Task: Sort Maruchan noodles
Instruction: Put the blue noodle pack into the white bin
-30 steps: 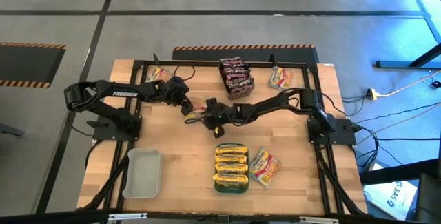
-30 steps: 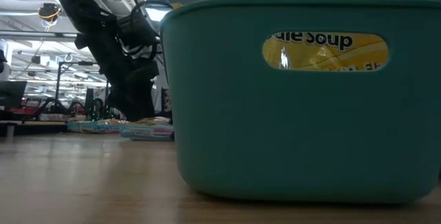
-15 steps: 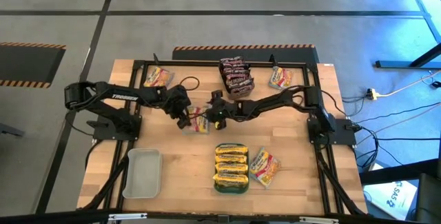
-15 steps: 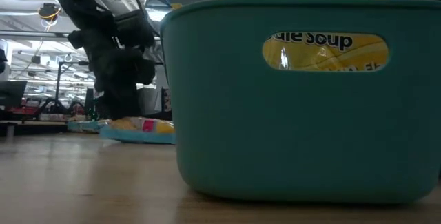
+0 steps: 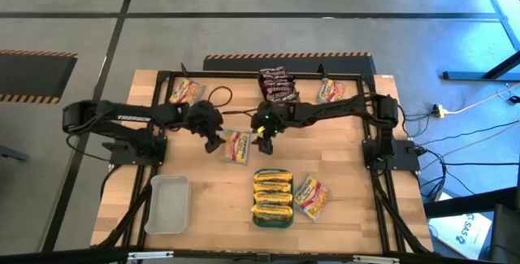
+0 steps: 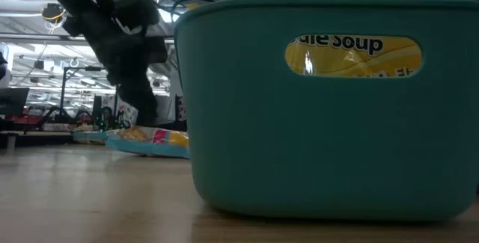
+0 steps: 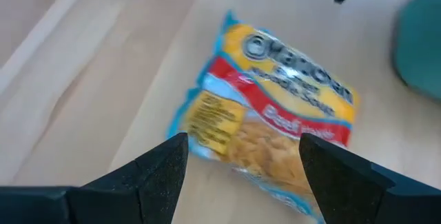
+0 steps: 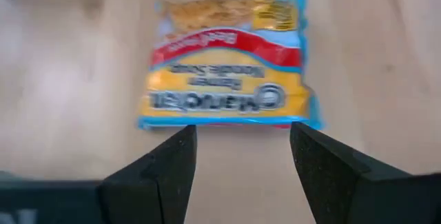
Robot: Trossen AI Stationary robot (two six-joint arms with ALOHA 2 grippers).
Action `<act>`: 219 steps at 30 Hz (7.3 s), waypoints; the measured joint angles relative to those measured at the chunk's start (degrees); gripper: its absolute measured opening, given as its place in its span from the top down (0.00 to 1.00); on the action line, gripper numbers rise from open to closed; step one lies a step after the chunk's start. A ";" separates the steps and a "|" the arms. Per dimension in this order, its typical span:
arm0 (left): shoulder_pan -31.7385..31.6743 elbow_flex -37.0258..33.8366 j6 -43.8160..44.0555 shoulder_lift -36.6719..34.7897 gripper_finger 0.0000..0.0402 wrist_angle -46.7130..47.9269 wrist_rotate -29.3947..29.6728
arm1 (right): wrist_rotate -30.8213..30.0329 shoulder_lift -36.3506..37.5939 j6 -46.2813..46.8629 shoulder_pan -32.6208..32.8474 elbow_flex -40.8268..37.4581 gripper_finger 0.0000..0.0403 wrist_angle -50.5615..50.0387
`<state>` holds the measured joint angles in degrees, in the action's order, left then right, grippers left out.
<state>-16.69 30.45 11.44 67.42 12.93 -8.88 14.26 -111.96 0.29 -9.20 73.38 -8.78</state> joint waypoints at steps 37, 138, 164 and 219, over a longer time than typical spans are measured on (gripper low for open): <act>12.19 -14.52 -5.89 0.71 0.32 -17.31 7.42 | 0.17 -11.53 47.10 3.98 0.11 0.20 18.29; 11.89 -0.98 6.80 -6.82 0.57 0.14 -3.93 | -23.66 -11.71 -6.33 14.37 17.75 0.67 3.61; 33.80 -1.04 -4.20 -18.35 0.64 3.42 31.89 | -17.39 -7.18 6.97 13.64 17.84 0.20 8.97; 45.03 11.76 17.81 -46.48 0.52 33.37 16.75 | -19.20 -16.14 6.92 18.11 34.94 0.94 9.68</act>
<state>28.34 42.21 29.25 20.94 46.31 7.87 -4.94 -128.10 7.21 8.91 108.32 0.90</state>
